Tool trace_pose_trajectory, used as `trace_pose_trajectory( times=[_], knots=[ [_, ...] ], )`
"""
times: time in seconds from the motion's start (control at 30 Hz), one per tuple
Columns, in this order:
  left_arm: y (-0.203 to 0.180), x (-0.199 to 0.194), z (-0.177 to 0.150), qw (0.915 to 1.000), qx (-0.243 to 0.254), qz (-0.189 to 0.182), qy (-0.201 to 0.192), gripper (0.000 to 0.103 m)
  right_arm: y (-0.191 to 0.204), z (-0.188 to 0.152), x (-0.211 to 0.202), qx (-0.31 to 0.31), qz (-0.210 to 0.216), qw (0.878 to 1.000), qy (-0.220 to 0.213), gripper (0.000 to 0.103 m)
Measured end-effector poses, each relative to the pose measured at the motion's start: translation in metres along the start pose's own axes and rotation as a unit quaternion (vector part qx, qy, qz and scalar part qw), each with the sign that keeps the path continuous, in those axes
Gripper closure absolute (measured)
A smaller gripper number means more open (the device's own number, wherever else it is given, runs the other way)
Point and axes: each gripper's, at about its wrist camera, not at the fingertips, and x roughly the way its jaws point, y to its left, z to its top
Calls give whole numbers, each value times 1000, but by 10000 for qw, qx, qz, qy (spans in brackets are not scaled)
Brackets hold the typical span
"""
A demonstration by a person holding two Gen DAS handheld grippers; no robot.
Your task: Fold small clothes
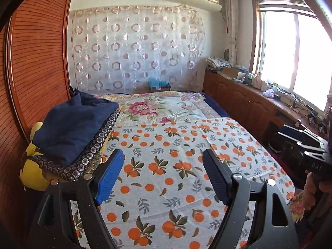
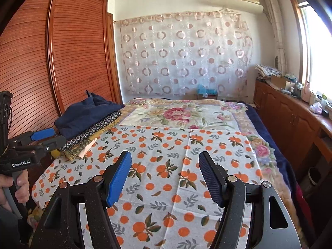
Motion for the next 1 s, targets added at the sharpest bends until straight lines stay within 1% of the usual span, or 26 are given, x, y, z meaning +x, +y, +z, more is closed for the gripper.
trace_pose_trajectory(
  times=[0.2, 0.47, 0.5, 0.53, 0.6, 0.63, 0.8, 1.0],
  knots=[
    [-11, -27, 17, 9996, 43, 13, -295, 24, 1, 3, -25, 55, -43, 9998, -205, 34],
    [-20, -53, 24, 9985, 132, 177, -492, 24, 6, 2, -56, 44, -119, 9983, -565, 33],
    [-19, -56, 24, 9985, 122, 181, -509, 24, 8, 1, -60, 30, -138, 9981, -605, 31],
    [-18, -59, 24, 9984, 110, 180, -531, 24, 9, -1, -60, 28, -147, 9979, -633, 26],
    [-18, -63, 22, 9981, 102, 229, -565, 24, 10, -4, -63, 54, -134, 9974, -703, 20],
    [-17, -65, 21, 9979, 110, 258, -578, 24, 10, -5, -65, 57, -127, 9972, -731, 19],
    [-17, -66, 17, 9978, 96, 338, -561, 24, 14, -12, -61, -9, -211, 9968, -765, 16],
    [-16, -63, 13, 9980, 54, 352, -518, 24, 11, -15, -59, -27, -216, 9970, -739, 15]
  ],
)
